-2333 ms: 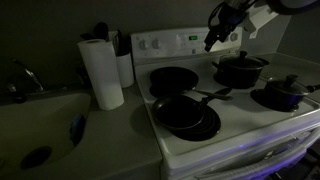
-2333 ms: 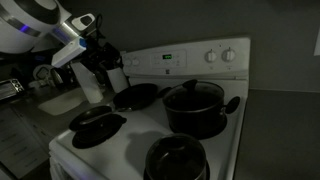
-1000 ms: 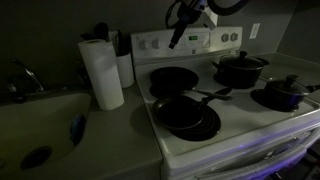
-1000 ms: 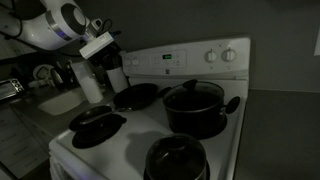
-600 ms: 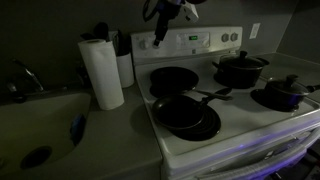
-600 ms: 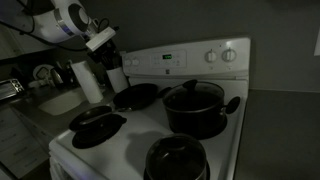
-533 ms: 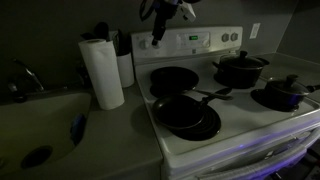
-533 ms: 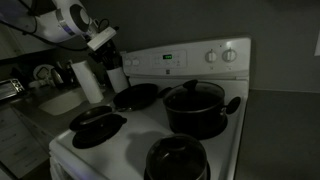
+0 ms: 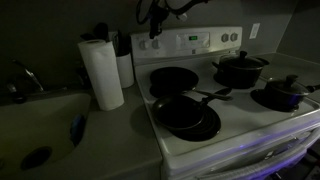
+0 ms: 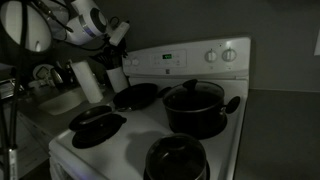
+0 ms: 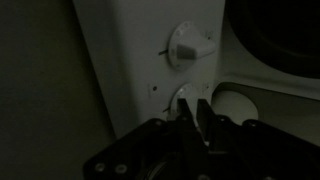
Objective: Flip the switch at the top left side of the stove
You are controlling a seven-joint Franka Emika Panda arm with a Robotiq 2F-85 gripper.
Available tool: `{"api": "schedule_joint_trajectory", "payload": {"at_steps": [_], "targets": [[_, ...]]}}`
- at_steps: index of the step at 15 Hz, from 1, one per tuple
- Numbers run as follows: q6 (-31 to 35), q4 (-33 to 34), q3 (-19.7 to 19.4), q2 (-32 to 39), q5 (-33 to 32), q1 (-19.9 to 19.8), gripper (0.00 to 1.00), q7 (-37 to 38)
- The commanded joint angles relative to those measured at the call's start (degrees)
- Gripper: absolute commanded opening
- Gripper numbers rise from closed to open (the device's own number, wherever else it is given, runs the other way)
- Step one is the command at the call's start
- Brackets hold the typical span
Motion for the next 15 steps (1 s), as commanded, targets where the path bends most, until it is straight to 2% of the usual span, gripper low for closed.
{"api": "schedule_joint_trajectory", "payload": {"at_steps": [1,5,7,8,12,15], "targets": [[3.1,10.6,-1.3,6.9,-0.2,2.2,0.0,-3.2],[3.9,16.9,-1.2,10.6,1.6,2.9,0.0,-4.8],[3.7,18.8,0.4,11.7,1.3,1.8,0.0,-4.6],[2.4,20.9,-0.7,12.6,3.3,2.3,0.0,-5.1],[-2.2,25.7,0.8,14.8,9.4,1.2,0.0,-6.6],[-5.5,26.6,3.8,15.1,12.9,-0.5,0.0,-7.3]]}}
